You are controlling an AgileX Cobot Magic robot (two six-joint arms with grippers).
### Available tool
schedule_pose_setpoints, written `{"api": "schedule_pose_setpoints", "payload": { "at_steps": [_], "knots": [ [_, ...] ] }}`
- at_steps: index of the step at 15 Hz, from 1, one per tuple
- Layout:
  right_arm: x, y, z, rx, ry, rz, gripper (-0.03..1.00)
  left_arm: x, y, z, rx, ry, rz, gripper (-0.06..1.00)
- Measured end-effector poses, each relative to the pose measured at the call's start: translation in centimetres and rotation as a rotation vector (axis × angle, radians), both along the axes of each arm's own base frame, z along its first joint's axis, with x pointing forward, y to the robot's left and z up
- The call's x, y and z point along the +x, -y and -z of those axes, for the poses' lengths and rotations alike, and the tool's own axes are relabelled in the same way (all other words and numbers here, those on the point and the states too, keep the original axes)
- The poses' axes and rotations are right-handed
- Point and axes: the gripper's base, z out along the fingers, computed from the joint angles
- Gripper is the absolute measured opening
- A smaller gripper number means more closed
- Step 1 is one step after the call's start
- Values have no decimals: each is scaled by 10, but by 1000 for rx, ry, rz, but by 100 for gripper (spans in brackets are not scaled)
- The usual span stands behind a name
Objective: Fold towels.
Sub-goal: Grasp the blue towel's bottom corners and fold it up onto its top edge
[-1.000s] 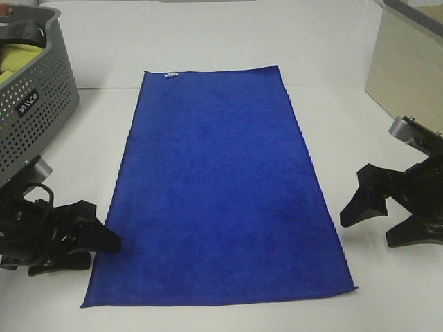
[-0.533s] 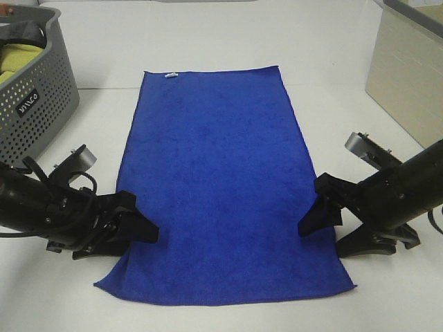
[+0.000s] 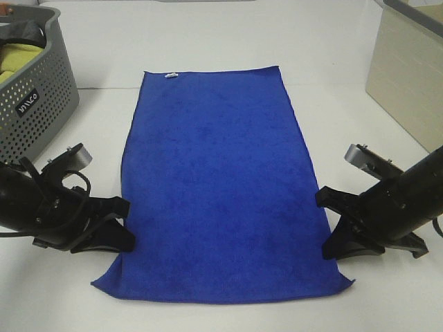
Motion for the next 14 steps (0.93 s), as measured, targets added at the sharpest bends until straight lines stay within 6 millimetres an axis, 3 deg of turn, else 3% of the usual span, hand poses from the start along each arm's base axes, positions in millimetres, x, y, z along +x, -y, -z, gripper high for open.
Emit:
{"api": "schedule_pose_setpoints", "payload": {
  "at_steps": [3,6,7,9,10,12,14],
  "knots": [
    [-13,2,-24,-13,9,-10,0,-14,-5,-19,35,-28,20,1],
    [-49,7,-31,-15,-13,-16,0,-46,-11,-30,38,-80,34,1],
    [-49,7,-31,-15,-13,-16,0,-46,-11,-30,38,-80,34,1],
    [-84,10,-33,-9,-36,-21,0,-76,-16,-39,12,-96,39,1],
    [-90,10,-35,-4,-30,-17,0,-83,-17,-41,10,-91,44,1],
    [-91,10,-43,1,8,-5,0,-85,-18,-48,-1,-73,26,1],
    [-71,8,-55,8,76,-6,0,-71,-16,-56,-3,-40,-16,1]
  ]
}}
